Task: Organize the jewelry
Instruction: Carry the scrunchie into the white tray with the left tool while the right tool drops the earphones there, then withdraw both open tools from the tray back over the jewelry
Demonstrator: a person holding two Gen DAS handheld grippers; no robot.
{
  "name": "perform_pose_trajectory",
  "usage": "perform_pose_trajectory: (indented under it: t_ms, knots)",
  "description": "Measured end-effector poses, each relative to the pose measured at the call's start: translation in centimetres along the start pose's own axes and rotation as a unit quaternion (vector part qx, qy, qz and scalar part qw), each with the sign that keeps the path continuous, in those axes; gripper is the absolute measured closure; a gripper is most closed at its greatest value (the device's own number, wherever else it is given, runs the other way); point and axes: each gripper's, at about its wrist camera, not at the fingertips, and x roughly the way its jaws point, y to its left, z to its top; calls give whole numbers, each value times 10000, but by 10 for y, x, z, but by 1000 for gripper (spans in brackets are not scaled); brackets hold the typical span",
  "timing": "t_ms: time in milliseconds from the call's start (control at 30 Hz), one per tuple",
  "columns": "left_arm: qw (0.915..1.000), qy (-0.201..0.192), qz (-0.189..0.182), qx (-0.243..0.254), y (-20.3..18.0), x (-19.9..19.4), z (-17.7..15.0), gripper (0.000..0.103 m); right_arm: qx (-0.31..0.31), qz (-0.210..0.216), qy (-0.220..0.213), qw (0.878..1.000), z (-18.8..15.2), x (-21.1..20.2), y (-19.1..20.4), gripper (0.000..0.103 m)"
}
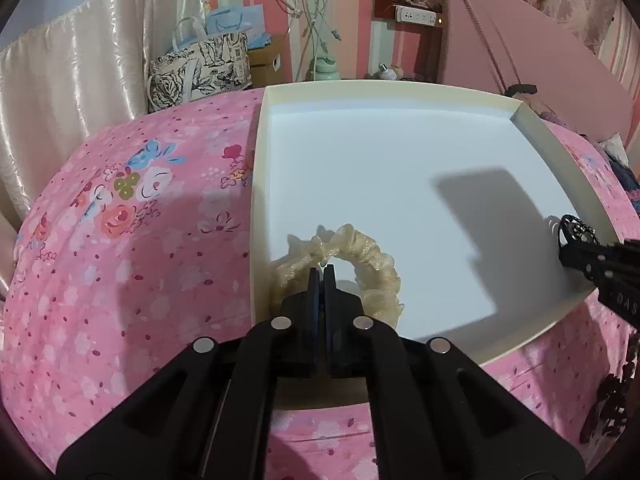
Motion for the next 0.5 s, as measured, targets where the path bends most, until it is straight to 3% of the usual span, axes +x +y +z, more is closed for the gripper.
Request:
perform_pose_trajectory:
  t_ms: [167,300,367,400,433,467,500]
  knots:
    - [9999,25,148,83,2,3,1,103,105,164,186,9996,-12,-7,6,94]
    - [10000,62,31,60,7,2,2,103,57,120,167,9998,-15,-12,11,94]
    - [9999,35,-56,99,7,0,2,100,70,40,62,9999,-15,-16,11,93]
    - [9999,19,-106,94,7,-1,3,91,127,35,-21,9999,-13,-19,8,90]
    - [9998,27,-193,83,8,-3,3,85,211,32,-96,9997,-12,-22,6,73]
    - [9995,34,-303,76,7,-3,5,72,324,85,-208,9992,-12,-26,3,59]
    - [9994,48,-344,85,5,-5,5,61,419,150,-292,9986,-12,-30,0,38]
